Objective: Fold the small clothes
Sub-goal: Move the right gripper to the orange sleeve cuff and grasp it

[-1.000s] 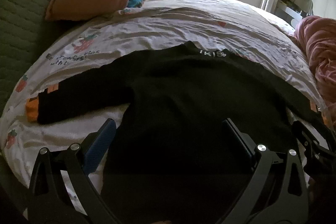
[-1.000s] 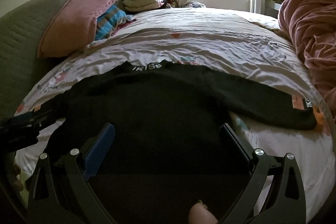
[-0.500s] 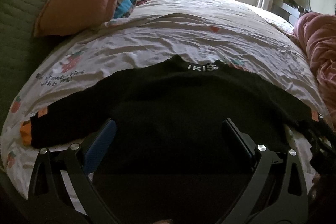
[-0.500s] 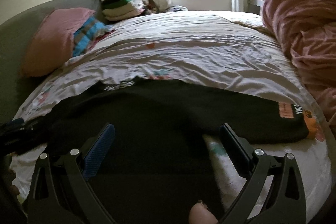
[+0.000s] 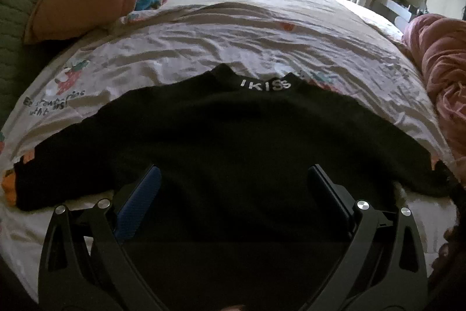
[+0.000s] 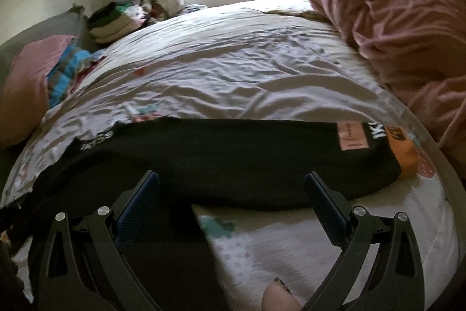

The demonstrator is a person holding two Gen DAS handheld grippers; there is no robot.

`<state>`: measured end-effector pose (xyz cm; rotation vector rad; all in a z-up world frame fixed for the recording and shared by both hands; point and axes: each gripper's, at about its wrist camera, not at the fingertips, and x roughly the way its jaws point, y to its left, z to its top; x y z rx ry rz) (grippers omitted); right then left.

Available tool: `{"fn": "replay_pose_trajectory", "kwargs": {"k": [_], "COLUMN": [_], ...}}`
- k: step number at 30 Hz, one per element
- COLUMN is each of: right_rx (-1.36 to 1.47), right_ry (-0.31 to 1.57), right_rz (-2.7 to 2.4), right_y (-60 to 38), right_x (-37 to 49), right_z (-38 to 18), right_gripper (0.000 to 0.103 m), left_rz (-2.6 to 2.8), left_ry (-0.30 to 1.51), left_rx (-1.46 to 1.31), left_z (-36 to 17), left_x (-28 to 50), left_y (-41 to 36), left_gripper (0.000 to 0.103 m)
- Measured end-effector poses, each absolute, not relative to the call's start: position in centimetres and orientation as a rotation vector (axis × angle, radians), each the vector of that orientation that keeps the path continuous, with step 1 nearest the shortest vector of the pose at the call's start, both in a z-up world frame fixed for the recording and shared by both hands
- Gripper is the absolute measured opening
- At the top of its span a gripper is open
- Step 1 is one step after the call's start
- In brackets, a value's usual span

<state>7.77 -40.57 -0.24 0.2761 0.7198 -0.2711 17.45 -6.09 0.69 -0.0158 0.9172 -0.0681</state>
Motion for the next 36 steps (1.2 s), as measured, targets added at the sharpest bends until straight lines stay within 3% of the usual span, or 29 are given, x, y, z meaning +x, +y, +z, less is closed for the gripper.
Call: {"fn": "replay_pose_trajectory", "kwargs": {"k": [19,31,34,36], "right_rx": [0.599,0.690,0.724,0.742], "right_ry": [0.829,0.731,0.697,0.666], "right_rz": [-0.505,-0.524,-0.546,-0.566], "right_y": [-52.2,-56.5,-57.5,-58.1], "right_x": [6.3,7.6,7.5,7.2], "right_z": [-6.2,-7.7,-7.8,-7.7], "right_gripper": [0.099,0.098,0.082,0.044], "left_rz": [-0.096,-0.062,-0.052,-0.055], "left_ry": [0.946,0.919,0.899,0.888], "left_rx": [0.046,0.048,0.033,0.019], "left_z": [-3.1,-4.4,-3.7,-3.0], "left_x": [20.3,20.4,20.2,19.9], "left_y": [-9.8,-9.0,-8.4,-8.1], "left_gripper": [0.094,0.094,0.094,0.094]}}
